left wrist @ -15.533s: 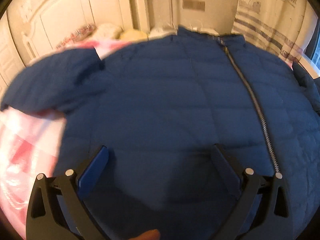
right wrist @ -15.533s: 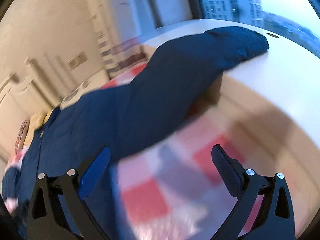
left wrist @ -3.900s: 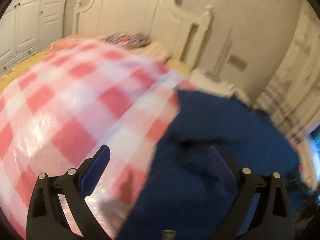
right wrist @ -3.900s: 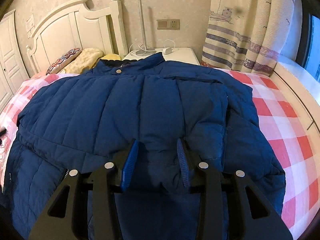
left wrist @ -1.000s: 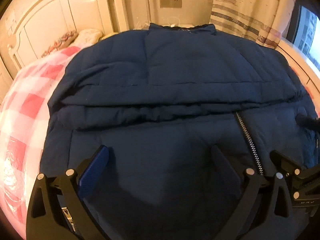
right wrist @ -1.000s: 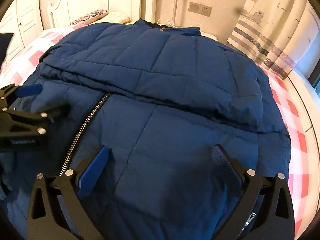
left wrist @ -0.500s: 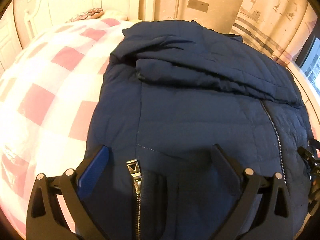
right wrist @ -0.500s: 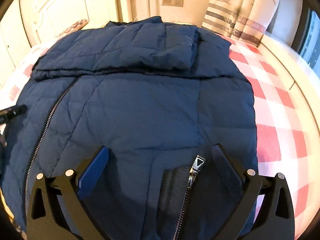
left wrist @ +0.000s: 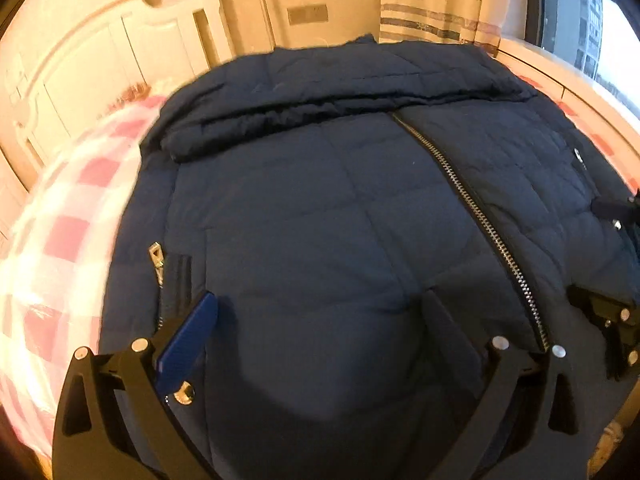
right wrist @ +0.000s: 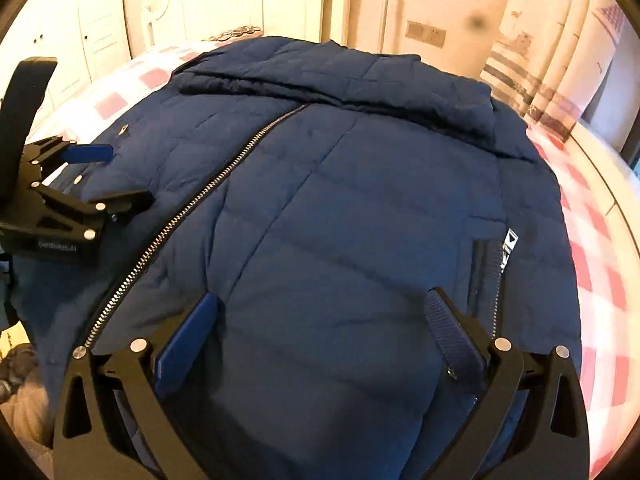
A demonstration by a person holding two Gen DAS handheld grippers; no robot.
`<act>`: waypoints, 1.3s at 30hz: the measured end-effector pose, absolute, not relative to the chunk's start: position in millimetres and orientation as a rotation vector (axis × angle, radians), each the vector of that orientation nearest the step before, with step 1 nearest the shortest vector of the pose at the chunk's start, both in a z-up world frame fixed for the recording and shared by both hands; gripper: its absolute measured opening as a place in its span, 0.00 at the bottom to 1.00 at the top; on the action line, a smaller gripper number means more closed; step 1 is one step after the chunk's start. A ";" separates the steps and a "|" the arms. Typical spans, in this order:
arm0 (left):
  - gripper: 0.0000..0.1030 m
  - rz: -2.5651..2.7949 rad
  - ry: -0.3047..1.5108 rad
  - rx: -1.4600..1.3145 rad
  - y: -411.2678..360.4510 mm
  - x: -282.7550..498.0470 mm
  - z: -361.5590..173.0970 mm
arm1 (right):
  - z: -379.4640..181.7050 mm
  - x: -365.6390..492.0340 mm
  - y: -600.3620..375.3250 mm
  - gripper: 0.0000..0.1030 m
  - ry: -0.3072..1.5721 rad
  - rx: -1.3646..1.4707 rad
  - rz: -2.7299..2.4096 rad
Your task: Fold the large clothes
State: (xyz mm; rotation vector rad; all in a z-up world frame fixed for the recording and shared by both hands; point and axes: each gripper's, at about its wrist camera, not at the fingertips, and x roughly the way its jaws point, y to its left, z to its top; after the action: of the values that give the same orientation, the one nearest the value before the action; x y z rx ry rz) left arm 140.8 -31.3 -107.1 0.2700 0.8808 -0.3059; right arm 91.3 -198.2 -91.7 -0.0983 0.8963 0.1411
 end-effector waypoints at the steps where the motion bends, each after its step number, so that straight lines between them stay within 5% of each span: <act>1: 0.98 -0.314 0.893 0.242 -26.6 142.0 -105.8 | -91.0 90.3 -197.7 0.96 0.898 -0.105 0.136; 13: 0.98 -0.286 0.859 0.166 49.8 99.3 -115.7 | -100.7 30.7 -234.5 0.96 0.818 -0.022 0.109; 39: 0.98 -0.327 0.800 0.247 22.2 44.0 -115.3 | -99.6 10.3 -178.9 0.96 0.805 -0.081 0.165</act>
State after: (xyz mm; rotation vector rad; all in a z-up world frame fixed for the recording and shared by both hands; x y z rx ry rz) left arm 44.0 22.2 -115.3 0.2474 0.7997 -0.3266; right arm 10.3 -178.9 -99.6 -0.0806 0.8053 0.1651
